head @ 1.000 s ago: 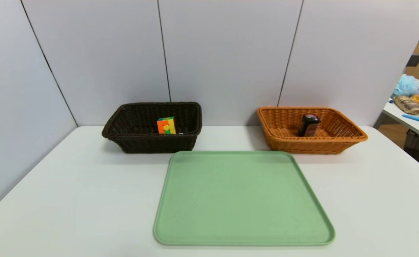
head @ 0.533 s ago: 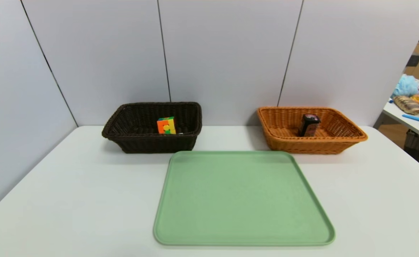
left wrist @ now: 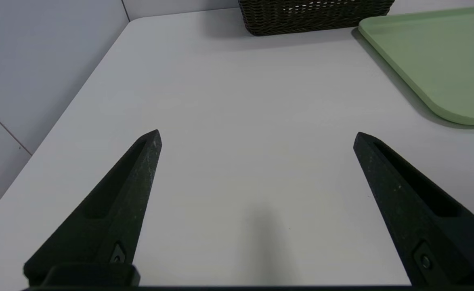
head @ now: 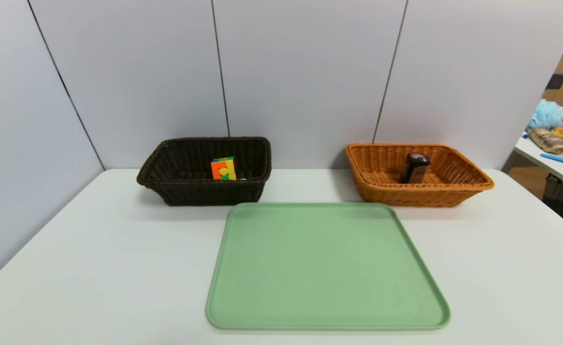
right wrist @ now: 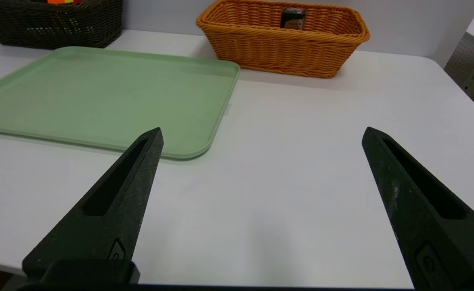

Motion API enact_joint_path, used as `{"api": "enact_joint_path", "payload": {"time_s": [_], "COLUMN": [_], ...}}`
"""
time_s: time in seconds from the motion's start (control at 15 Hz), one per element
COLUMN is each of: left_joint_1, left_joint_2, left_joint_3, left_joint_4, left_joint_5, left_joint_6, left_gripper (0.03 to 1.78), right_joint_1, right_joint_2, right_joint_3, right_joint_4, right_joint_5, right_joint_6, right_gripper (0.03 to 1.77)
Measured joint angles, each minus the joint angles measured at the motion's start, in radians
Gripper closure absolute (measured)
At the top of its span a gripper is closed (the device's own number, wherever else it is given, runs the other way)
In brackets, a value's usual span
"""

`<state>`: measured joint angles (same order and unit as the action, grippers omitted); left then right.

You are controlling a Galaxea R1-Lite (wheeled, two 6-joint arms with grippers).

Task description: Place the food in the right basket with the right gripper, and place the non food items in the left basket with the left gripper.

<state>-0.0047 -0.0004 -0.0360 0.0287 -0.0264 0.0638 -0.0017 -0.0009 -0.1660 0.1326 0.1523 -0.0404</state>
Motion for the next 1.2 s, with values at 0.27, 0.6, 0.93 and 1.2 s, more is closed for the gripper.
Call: {"api": "enact_joint_path", "payload": {"time_s": [0.27,0.6,0.93,1.2], "left_joint_1": [0.000,0.000,0.000,0.000], "left_joint_2": [-0.001,0.000,-0.001,0.000], "left_joint_3": [0.027,0.033,0.034,0.034], "left_joint_4": [-0.007,-0.026,-0.028,-0.029], "left_joint_5": [0.000,0.006,0.032,0.032], "left_joint_6": [0.000,-0.043,-0.070,-0.071], "left_gripper": [0.12,0.12,0.12,0.12], "right_joint_1": [0.000,0.000,0.000,0.000], "right_joint_2": [0.000,0.000,0.000,0.000], "right_joint_3": [0.134,0.153,0.160,0.165], "right_joint_4": [-0.190,-0.174,-0.177,-0.185], "right_joint_5": [-0.020,-0.100,-0.094,-0.126], "right_joint_6": [0.009,0.039,0.160,0.133], "right_gripper": [0.10,0.10,0.10,0.10]}}
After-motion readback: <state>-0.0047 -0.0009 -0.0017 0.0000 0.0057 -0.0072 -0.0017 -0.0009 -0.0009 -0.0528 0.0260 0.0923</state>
